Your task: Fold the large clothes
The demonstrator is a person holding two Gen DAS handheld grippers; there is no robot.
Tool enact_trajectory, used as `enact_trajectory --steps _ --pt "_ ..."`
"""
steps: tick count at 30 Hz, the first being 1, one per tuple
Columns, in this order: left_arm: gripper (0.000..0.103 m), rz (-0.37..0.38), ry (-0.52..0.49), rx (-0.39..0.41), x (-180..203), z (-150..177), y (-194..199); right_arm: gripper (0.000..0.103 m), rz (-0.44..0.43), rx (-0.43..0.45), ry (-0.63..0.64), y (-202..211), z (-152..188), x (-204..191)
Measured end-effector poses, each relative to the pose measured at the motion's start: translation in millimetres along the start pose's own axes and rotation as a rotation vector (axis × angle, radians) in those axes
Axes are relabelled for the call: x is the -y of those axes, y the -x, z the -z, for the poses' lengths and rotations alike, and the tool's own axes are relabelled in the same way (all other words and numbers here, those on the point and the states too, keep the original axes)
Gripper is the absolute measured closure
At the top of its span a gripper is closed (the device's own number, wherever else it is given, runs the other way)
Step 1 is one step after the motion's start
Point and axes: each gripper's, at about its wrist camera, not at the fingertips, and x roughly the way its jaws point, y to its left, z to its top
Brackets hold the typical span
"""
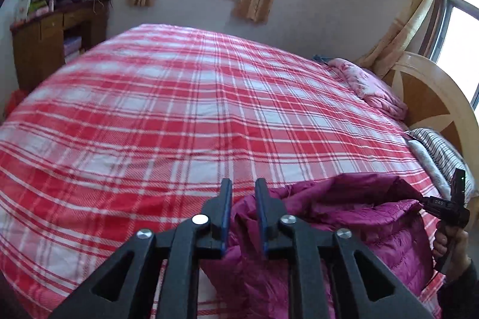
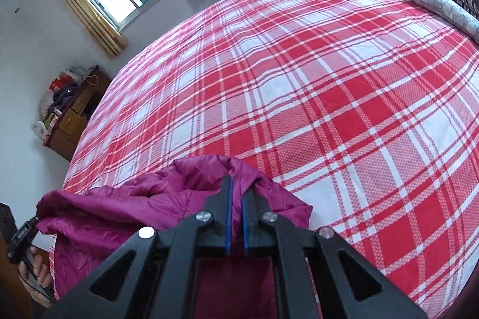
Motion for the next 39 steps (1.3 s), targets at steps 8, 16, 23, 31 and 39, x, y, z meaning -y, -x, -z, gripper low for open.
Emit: enact_trajectory --steps 8,16,23,31,39 --pt "0.025 -0.158 -0.245 0.009 83.9 21.4 -38.8 0.077 0.082 0.024 0.035 -19.9 -6.0 -12.0" --pt "0.025 -0.310 -0.375 -0.021 121.4 33.3 -57.4 0.038 0.179 0.176 0.147 30.8 0.4 -61.4" --pt "0.025 -0.358 -0.420 -0.063 146.9 52.0 -94.9 0.038 0.054 0.070 0.349 -18.2 36.6 -133.9" --pt "0.022 -0.334 -0.292 -0.105 120.7 64.1 -124.4 0.038 0.077 0.019 0.312 -61.5 45.8 -114.0" --pt "0.014 -0.304 -0.235 -0.130 110.7 64.9 -134.1 0.037 0.071 0.012 0.293 -69.6 49.4 -111.8"
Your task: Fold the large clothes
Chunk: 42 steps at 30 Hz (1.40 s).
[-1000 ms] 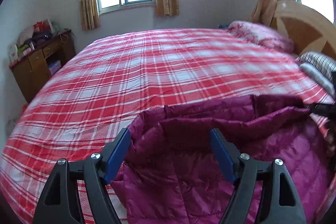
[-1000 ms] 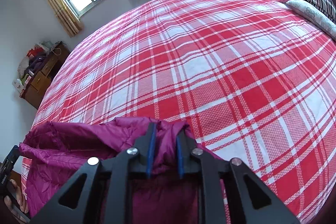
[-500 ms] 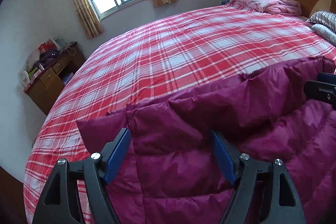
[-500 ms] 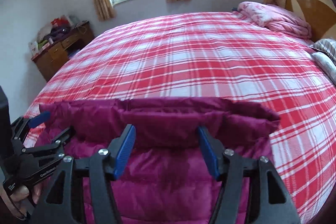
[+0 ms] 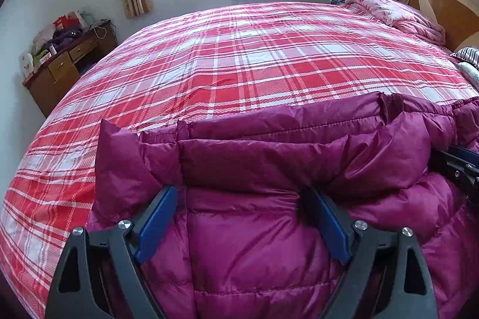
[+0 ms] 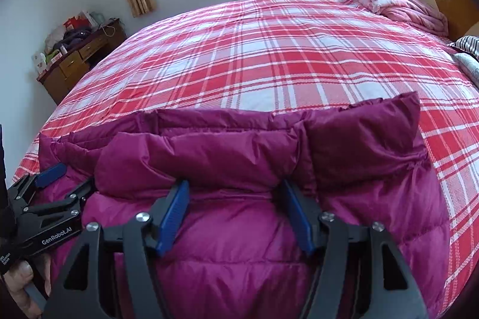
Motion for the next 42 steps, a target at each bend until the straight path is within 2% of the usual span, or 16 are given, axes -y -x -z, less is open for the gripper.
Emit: enact_trajectory --steps 19,42 --pt "0.008 -0.007 -0.007 -0.042 4.0 -2.7 -18.0 0.028 0.028 -0.031 0.022 -16.0 0.3 -3.9" --pt "0.006 -0.017 -0.011 -0.051 4.2 -0.4 -22.8 0.023 0.103 -0.066 0.077 -26.0 1.2 -14.3"
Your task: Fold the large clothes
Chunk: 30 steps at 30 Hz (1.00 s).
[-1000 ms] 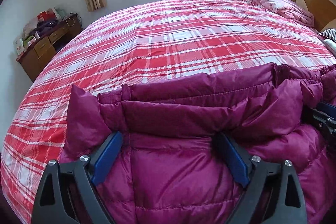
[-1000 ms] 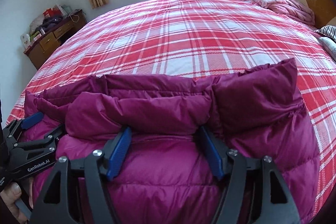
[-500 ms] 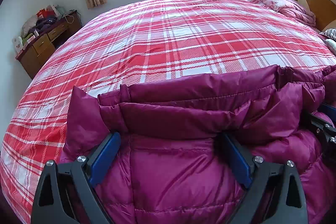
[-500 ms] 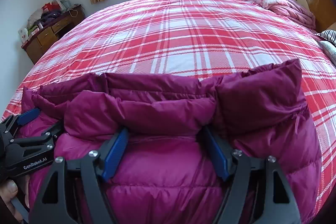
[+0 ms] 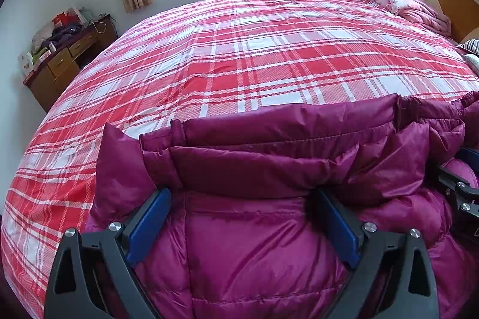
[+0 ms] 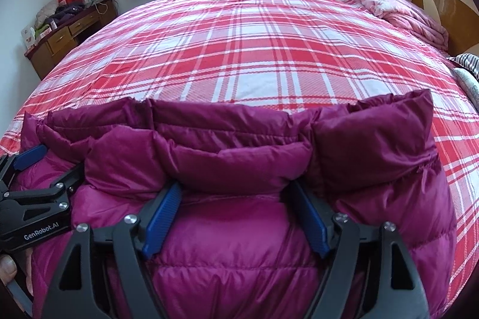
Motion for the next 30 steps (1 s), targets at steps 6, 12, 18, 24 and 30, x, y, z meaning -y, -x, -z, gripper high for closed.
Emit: enact_trajectory --steps 6,12,18,24,30 --pt "0.005 0.005 0.004 -0.004 -1.5 0.2 -1.8 0.023 0.005 0.001 0.004 -0.6 0.1 -0.7" --pt "0.004 0.001 0.005 -0.009 -1.4 -0.4 -3.0 0.021 0.021 -0.009 0.020 -2.7 -0.6 -3.5" --pt "0.004 0.000 0.005 -0.008 -1.4 -0.4 -3.7 0.021 0.025 -0.010 0.023 -3.5 -0.4 -4.4" --pt "0.003 -0.001 0.004 -0.008 -1.4 -0.1 -3.5 0.021 0.043 -0.008 0.043 7.2 0.5 -7.6" --pt "0.003 -0.001 0.007 -0.006 -2.0 0.7 -2.9 0.020 -0.045 0.069 -0.039 52.4 20.6 -15.8"
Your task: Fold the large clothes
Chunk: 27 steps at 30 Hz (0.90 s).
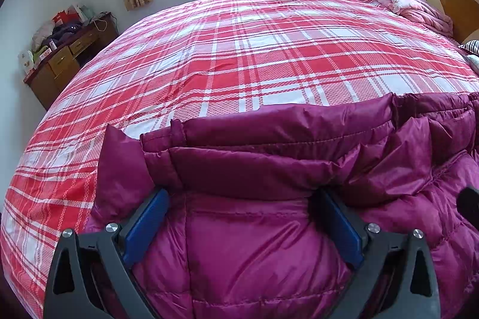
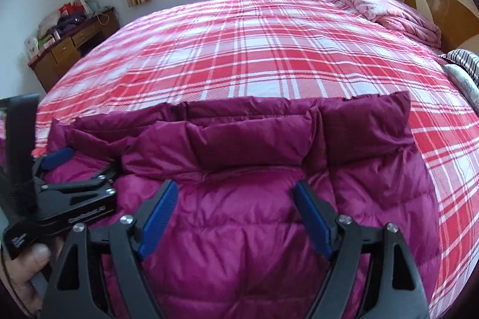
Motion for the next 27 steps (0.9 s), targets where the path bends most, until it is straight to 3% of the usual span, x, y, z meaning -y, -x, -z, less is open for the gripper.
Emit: enact_trajectory --steps 6,17,20,24,27 --pt "0.003 -0.002 0.003 0.003 0.6 0.6 1.4 0.014 0.063 0.011 0.069 -8.6 20.9 -20.5" --pt "0.003 -0.004 0.004 -0.002 1.2 -0.4 2.0 0.008 0.125 -0.044 0.104 -26.1 19.1 -23.8" --pt "0.003 -0.001 0.006 -0.001 0.0 -0.9 1.6 0.010 0.118 -0.059 0.085 -11.0 18.4 -21.6" --pt "0.003 0.001 0.009 0.001 -0.1 -0.9 1.3 0.011 0.084 -0.003 0.052 26.2 30.0 -19.0" --pt "0.003 0.000 0.008 0.002 0.0 -0.8 1.9 0.010 0.110 -0.026 0.093 24.8 48.0 -27.6"
